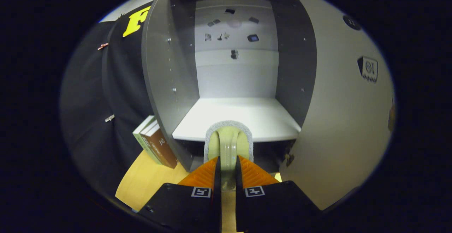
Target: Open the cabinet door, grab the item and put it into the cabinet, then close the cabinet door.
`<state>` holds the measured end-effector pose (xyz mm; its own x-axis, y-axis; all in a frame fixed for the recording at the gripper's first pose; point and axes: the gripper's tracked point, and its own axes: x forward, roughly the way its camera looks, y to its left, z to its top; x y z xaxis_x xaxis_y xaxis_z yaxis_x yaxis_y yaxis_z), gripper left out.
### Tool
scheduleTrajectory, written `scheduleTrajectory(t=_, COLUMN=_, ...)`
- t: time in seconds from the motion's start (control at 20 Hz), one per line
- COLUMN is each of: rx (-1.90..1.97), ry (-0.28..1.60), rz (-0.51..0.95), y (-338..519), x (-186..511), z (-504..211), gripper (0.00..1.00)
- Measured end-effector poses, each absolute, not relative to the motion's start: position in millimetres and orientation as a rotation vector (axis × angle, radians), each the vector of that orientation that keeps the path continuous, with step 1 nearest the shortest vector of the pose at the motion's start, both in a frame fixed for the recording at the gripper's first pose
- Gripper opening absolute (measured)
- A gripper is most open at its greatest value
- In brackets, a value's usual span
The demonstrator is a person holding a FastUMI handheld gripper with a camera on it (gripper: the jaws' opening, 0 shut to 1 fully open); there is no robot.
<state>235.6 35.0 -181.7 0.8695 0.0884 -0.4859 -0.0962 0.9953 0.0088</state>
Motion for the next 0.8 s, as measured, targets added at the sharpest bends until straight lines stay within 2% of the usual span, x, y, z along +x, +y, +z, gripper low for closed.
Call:
scheduleTrajectory(t=0.35, rx=0.005, ry=0.453, rz=0.066, y=42, x=333, z=-146, gripper=0.2)
scheduleTrajectory(t=0.8, rx=-0.01, ry=0.575, rz=0.018, y=48, x=427, z=-200, gripper=0.2)
